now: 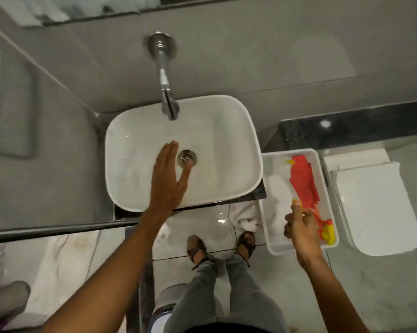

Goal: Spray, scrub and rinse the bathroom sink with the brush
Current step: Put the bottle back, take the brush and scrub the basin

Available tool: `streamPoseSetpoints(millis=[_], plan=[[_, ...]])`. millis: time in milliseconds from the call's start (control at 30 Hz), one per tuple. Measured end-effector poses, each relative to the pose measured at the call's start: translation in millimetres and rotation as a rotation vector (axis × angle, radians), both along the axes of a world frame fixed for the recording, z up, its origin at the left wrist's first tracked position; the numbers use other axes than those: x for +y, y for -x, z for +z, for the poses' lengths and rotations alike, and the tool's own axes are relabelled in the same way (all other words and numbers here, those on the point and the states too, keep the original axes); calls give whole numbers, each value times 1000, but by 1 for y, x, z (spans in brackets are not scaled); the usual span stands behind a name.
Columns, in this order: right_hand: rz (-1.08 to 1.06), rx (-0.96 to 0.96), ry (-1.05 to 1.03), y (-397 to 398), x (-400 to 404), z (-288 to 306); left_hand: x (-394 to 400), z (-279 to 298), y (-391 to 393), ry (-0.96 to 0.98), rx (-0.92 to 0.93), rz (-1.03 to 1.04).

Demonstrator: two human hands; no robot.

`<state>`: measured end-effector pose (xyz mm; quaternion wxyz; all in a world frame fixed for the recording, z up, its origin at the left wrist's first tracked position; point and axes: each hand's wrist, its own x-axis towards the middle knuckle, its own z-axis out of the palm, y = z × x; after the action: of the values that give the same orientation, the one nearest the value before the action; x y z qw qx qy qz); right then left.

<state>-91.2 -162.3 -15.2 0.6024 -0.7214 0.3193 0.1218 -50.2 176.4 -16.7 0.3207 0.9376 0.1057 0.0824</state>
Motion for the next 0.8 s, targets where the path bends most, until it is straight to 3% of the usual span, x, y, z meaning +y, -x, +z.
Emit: streamPoseSetpoints(millis=[167, 300, 433, 600, 800], plan=[[170, -126, 13, -8, 79, 69, 102, -14, 18, -95, -17, 216], [280, -213, 69, -13, 126, 97, 126, -24, 22, -89, 37, 284], [485, -71, 70, -14, 168, 103, 124, -24, 20, -74, 37, 309], [928, 168, 406, -32, 213, 90, 125, -23, 19, -46, 24, 346], [1126, 238, 582, -50, 290, 67, 126, -28, 17, -65, 32, 356]])
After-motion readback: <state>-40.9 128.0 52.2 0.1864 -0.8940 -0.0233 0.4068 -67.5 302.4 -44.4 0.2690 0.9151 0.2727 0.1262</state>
